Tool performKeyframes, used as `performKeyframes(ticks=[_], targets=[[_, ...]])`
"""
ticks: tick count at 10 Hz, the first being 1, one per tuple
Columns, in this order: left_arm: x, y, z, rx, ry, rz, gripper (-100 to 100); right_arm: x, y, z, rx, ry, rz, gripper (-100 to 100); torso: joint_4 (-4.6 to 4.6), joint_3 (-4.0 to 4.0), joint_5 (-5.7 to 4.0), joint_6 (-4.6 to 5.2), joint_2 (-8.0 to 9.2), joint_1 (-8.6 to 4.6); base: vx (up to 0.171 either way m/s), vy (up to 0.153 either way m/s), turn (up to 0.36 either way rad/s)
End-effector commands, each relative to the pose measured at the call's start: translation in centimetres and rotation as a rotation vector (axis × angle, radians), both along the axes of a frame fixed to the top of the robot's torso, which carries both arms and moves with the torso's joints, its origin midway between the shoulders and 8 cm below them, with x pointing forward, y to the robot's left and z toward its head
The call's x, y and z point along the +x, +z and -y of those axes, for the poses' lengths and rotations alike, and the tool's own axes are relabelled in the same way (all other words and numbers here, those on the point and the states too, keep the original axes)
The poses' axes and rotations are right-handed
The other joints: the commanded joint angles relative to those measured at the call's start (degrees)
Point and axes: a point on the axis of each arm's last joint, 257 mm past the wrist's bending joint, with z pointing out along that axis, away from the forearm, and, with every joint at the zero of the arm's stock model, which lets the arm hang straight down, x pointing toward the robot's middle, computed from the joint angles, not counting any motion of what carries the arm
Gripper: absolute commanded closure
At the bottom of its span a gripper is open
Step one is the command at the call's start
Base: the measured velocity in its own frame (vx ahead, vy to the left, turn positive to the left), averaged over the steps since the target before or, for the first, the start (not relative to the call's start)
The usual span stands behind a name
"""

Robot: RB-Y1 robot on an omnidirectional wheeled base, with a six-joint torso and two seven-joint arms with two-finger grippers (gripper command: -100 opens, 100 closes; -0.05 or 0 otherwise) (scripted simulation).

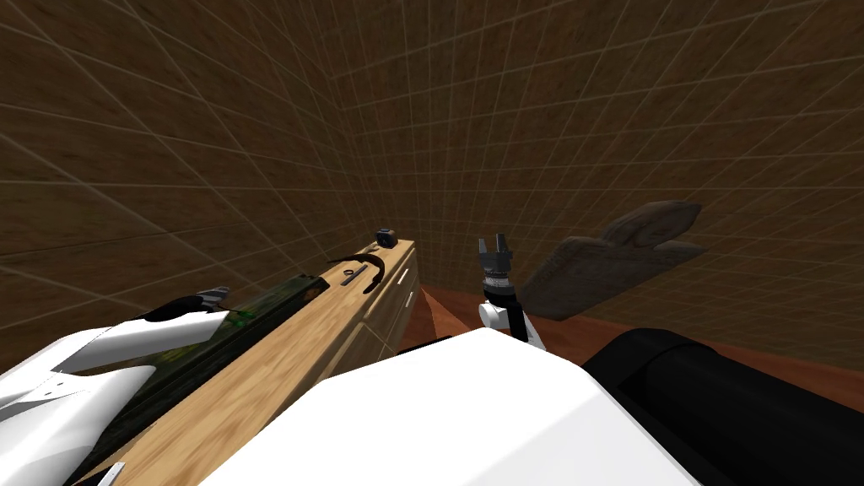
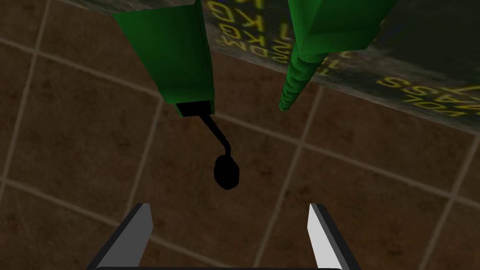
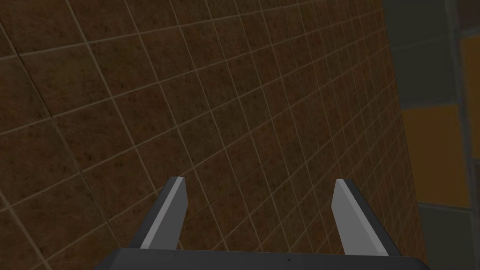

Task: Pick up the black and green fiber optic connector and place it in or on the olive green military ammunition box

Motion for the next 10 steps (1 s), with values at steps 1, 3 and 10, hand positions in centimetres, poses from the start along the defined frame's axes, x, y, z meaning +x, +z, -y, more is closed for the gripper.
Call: performKeyframes(ticks=[1,3,10], targets=[[-0.03,0.98,-0.06,-0.002,0.01,-0.003,-100,0.0,0.0,0.0,0.0,0.0,0.0,0,0.0,0.0,0.0,0.0,0.0,0.0,-0.049,0.008,-0.061],[-0.03,1.97,-0.16,-0.003,0.017,-0.005,-100,0.0,0.0,0.0,0.0,0.0,0.0,0,-0.01,-0.02,0.01,0.0,-0.04,0.03,-0.032,0.013,-0.043],[0.09,1.76,-0.11,-0.003,0.015,-0.004,0,0.0,0.0,0.0,0.0,0.0,0.0,0,-0.05,-0.11,0.01,-0.01,-0.19,0.0,-0.002,0.001,-0.001]])
